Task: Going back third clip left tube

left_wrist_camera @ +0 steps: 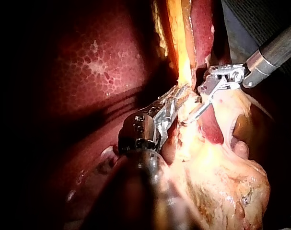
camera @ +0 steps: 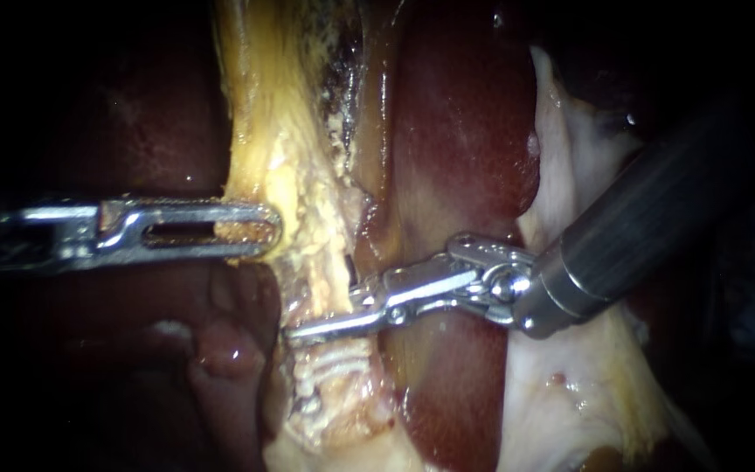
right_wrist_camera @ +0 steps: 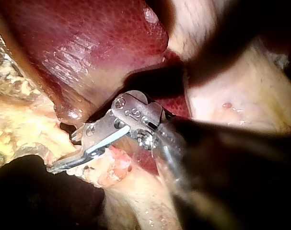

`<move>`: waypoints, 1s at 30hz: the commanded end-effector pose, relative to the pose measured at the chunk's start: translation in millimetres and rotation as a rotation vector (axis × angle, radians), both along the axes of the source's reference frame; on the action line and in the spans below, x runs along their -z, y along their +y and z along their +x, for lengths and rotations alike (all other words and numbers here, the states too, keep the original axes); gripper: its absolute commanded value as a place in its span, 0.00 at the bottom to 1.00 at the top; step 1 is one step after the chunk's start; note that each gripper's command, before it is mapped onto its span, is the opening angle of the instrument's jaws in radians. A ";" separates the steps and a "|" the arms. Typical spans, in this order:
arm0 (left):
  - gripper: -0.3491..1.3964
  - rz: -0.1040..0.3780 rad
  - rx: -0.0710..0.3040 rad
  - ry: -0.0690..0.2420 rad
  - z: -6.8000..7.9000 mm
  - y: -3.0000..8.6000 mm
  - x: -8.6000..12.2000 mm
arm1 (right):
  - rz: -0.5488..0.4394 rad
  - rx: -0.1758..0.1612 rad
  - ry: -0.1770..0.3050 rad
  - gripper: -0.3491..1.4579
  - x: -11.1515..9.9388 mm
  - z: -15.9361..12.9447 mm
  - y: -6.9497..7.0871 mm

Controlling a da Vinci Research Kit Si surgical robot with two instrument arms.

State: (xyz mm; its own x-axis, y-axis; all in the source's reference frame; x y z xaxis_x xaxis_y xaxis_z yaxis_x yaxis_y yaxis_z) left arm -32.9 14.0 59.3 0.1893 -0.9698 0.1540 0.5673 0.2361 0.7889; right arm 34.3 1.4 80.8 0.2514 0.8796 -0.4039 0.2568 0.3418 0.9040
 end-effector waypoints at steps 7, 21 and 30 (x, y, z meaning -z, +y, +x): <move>0.00 -0.001 0.001 -0.002 0.1 0.0 0.1 | 0.076 0.010 -0.022 0.15 -0.1 0.0 0.1; 0.00 -0.001 -0.001 -0.004 0.5 0.0 0.0 | -0.202 -0.145 -0.040 0.52 1.0 -4.0 -0.6; 0.00 -0.001 -0.003 -0.005 0.9 0.1 -0.3 | -0.346 -0.168 -0.017 0.52 2.0 -8.8 0.7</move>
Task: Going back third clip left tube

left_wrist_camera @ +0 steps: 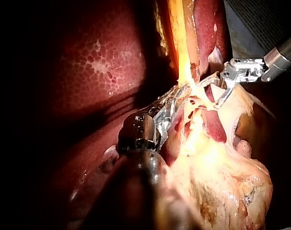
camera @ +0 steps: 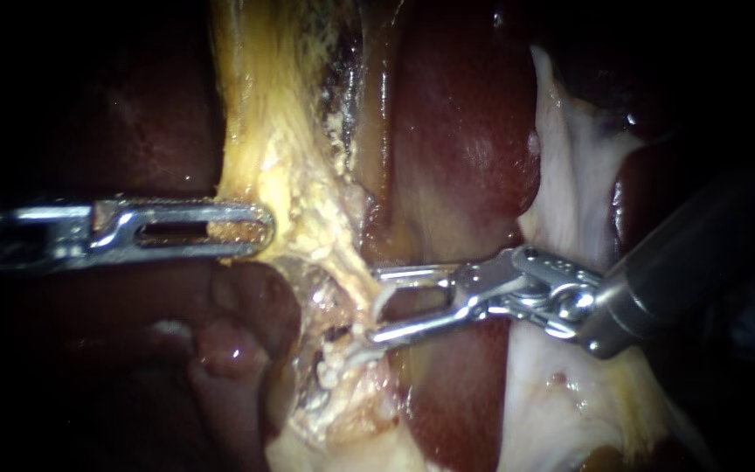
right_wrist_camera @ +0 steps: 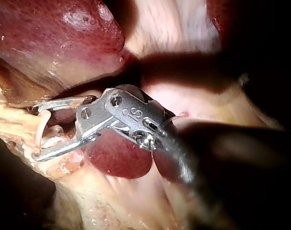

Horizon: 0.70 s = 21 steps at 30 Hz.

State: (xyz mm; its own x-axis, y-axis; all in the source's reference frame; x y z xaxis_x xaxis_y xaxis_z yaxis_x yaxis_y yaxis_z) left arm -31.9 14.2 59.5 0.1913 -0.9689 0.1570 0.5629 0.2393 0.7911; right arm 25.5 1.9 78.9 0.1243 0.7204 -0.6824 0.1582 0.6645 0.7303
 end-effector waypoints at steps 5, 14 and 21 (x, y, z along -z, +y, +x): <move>0.00 -0.001 0.001 0.002 0.1 -0.1 -0.1 | -0.075 0.003 0.016 0.52 1.8 -2.7 1.6; 0.00 -0.001 0.001 0.002 0.2 -0.1 -0.1 | -0.108 0.011 -0.013 0.52 3.9 -5.7 3.1; 0.00 -0.001 0.001 0.001 0.3 -0.1 -0.1 | -0.149 0.026 -0.020 0.52 4.5 -6.4 3.3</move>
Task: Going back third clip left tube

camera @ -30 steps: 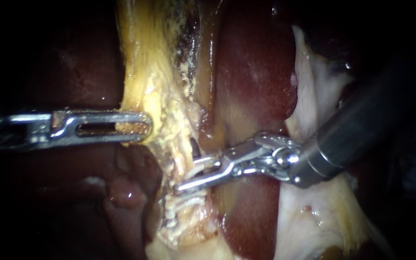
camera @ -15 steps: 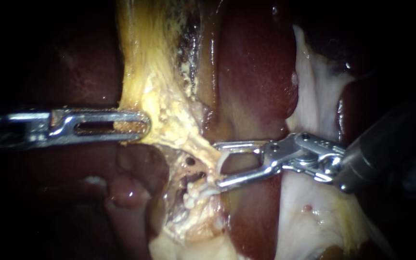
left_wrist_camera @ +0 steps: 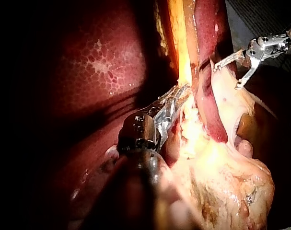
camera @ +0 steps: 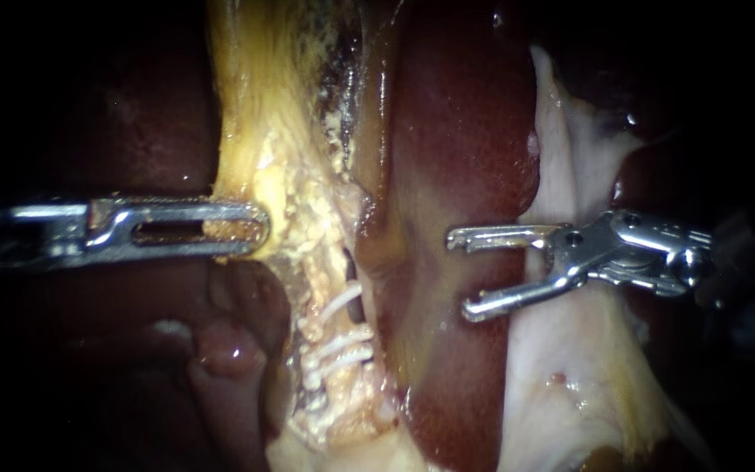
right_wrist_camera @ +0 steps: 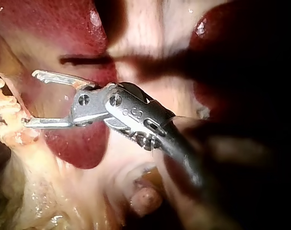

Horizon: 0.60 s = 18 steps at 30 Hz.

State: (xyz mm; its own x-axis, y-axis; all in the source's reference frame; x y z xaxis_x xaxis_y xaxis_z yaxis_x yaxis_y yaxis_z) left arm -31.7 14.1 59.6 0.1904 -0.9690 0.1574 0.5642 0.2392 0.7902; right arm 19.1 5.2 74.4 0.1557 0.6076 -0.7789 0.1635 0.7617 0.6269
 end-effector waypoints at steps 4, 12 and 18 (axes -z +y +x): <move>0.00 0.000 0.000 0.000 0.0 0.0 0.0 | -0.034 0.010 -0.003 0.52 0.9 -0.3 0.4; 0.00 -0.002 0.000 0.000 0.0 -0.1 -0.3 | -0.102 0.017 0.000 0.52 3.7 -0.4 1.0; 0.00 -0.011 0.005 0.006 -0.7 -0.6 -1.6 | -0.147 0.015 0.008 0.52 5.3 -0.2 1.2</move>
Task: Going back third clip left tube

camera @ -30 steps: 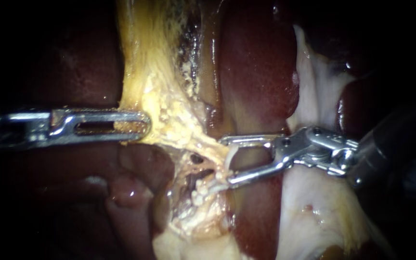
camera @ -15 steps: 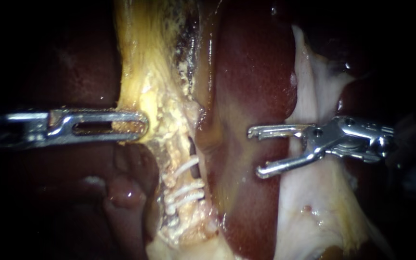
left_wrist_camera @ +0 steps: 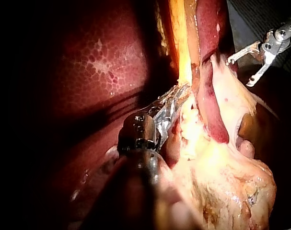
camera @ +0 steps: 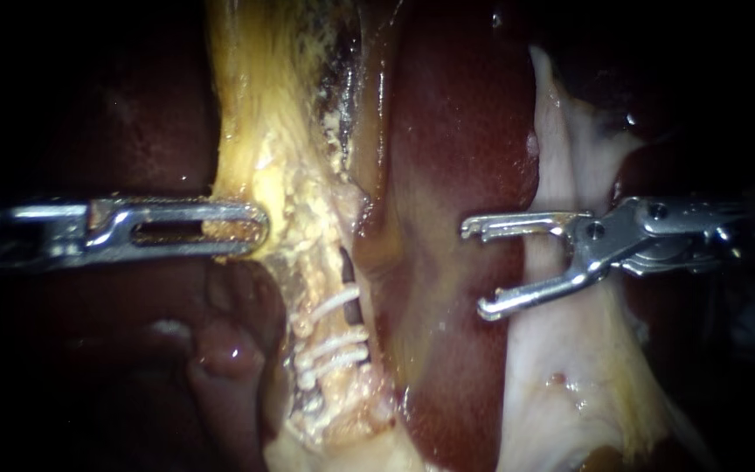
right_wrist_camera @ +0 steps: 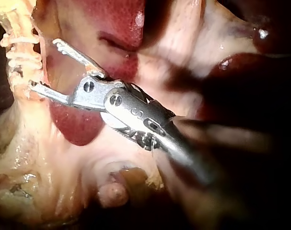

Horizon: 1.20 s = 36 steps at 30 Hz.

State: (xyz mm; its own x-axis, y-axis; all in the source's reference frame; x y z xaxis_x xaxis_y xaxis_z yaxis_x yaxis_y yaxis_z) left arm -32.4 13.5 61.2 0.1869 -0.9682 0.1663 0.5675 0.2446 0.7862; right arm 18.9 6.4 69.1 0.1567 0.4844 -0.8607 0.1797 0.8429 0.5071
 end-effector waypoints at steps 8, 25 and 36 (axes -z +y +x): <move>0.00 -0.002 -0.010 0.004 -1.7 -0.5 -2.9 | -0.075 -0.013 0.021 0.52 0.6 0.5 0.1; 0.00 0.004 -0.036 0.013 -4.0 -0.8 -5.7 | -0.100 -0.019 0.035 0.51 1.8 0.9 0.2; 0.00 0.008 -0.041 0.015 -4.2 -0.9 -5.8 | -0.093 0.011 0.011 0.50 2.4 1.4 0.6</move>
